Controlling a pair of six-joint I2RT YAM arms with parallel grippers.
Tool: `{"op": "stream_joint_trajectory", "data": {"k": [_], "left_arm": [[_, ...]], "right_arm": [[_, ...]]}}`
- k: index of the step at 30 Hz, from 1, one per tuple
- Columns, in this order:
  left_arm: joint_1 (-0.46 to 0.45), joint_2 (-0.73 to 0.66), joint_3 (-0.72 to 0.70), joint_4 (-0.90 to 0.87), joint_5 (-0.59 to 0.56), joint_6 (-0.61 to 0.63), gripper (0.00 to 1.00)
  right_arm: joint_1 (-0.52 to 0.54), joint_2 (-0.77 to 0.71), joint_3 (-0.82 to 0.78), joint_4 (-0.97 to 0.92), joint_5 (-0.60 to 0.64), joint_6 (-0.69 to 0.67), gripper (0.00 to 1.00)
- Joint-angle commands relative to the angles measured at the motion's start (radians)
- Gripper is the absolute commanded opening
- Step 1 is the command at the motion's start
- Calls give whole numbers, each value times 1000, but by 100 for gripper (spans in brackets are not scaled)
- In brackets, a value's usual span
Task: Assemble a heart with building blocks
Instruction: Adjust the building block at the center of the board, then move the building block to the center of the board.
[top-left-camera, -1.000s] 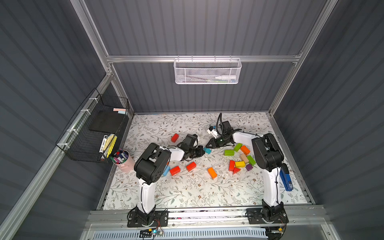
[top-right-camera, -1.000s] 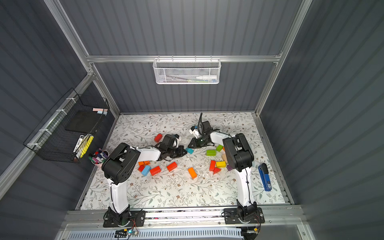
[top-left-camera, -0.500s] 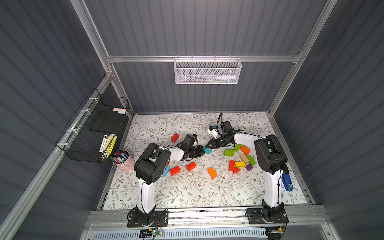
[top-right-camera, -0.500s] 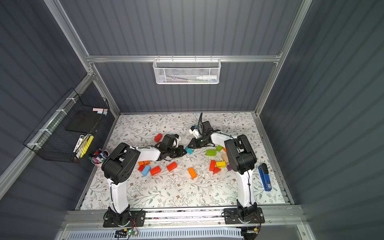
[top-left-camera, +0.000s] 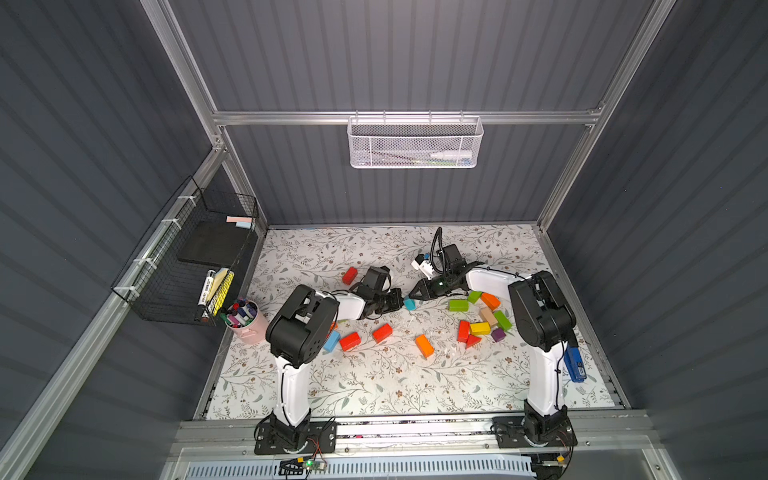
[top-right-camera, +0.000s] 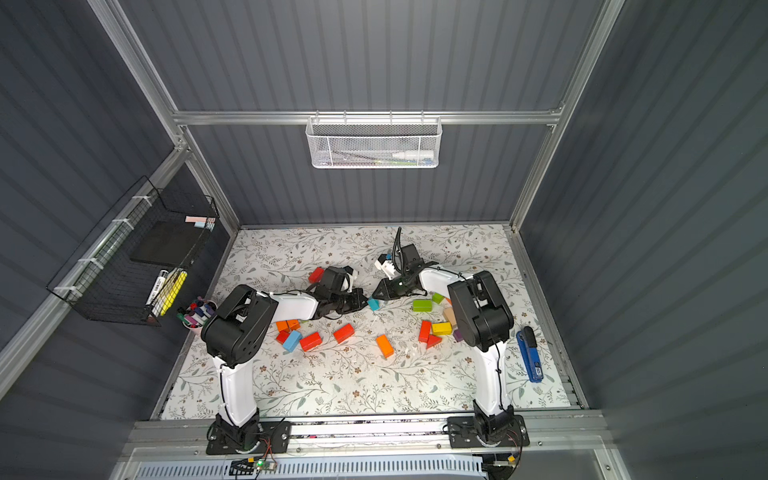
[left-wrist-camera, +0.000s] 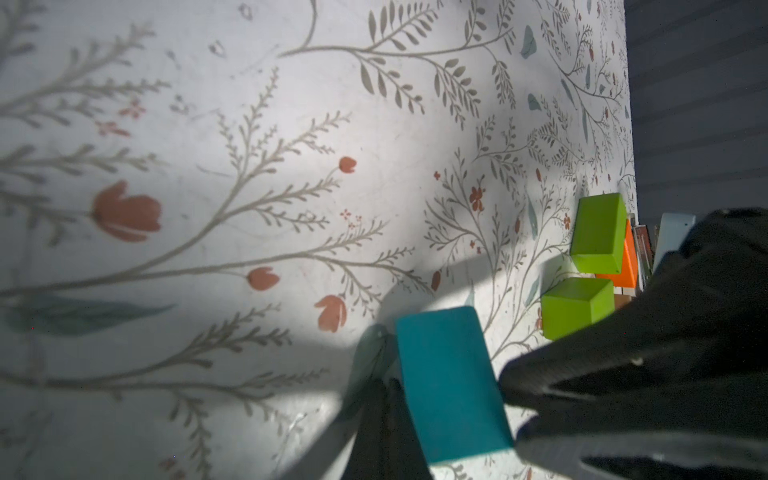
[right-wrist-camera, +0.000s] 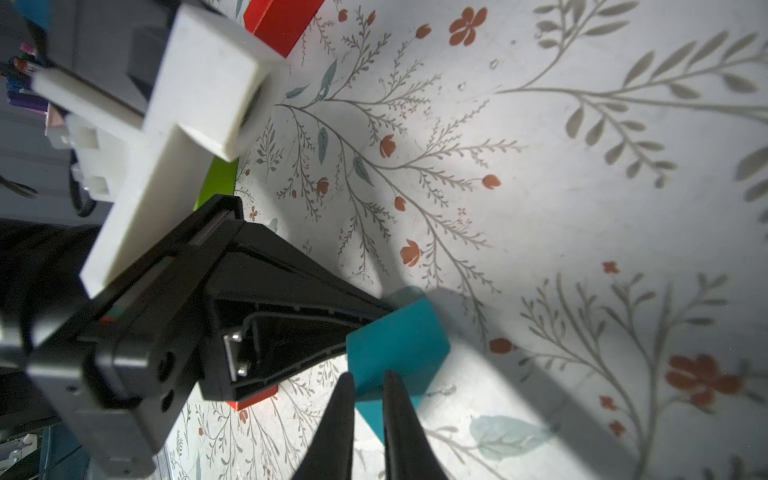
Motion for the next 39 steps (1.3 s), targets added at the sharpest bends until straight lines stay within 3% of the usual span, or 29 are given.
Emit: {"op": "stream_joint_trajectory", "data": {"k": [1, 16, 26, 32, 35, 39], "left_arm": [[3, 12, -21, -49, -34, 15, 0], [40, -32, -38, -103, -87, 54, 0], [123, -193, -42, -194, -78, 148, 0], [134, -301, 40, -313, -51, 285, 0], [134, -358, 111, -409, -55, 355, 12], [136, -437, 212, -558, -123, 446, 21]], "right_arm": [[26, -20, -15, 7, -3, 15, 17], [51, -22, -7, -2, 29, 14, 17], [51, -142, -32, -90, 99, -34, 21], [74, -201, -96, -114, 194, 68, 21], [96, -199, -124, -92, 221, 110, 23], [135, -171, -123, -87, 255, 137, 23]]}}
